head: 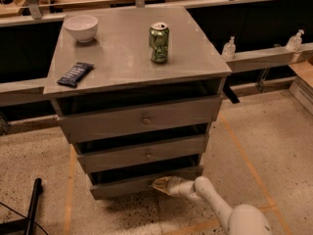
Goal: Close bottom drawer
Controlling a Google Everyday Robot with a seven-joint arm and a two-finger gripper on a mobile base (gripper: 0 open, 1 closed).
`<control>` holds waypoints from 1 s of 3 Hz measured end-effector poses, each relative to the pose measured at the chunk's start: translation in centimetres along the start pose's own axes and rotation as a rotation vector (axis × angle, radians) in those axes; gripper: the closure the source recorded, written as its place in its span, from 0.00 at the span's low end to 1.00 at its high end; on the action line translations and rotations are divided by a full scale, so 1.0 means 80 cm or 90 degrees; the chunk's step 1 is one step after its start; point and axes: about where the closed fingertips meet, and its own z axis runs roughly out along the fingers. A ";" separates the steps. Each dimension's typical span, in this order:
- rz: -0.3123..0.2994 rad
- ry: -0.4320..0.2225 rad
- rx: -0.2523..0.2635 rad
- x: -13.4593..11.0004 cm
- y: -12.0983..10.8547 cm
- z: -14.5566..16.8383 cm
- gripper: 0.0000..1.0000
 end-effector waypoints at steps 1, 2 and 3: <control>0.000 0.000 0.000 0.000 0.000 0.000 1.00; -0.008 -0.004 0.004 -0.005 -0.004 0.006 1.00; -0.008 -0.004 0.004 -0.005 -0.004 0.006 1.00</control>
Offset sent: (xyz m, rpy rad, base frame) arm 0.0288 0.0193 0.0130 0.0071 -0.0761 -0.0063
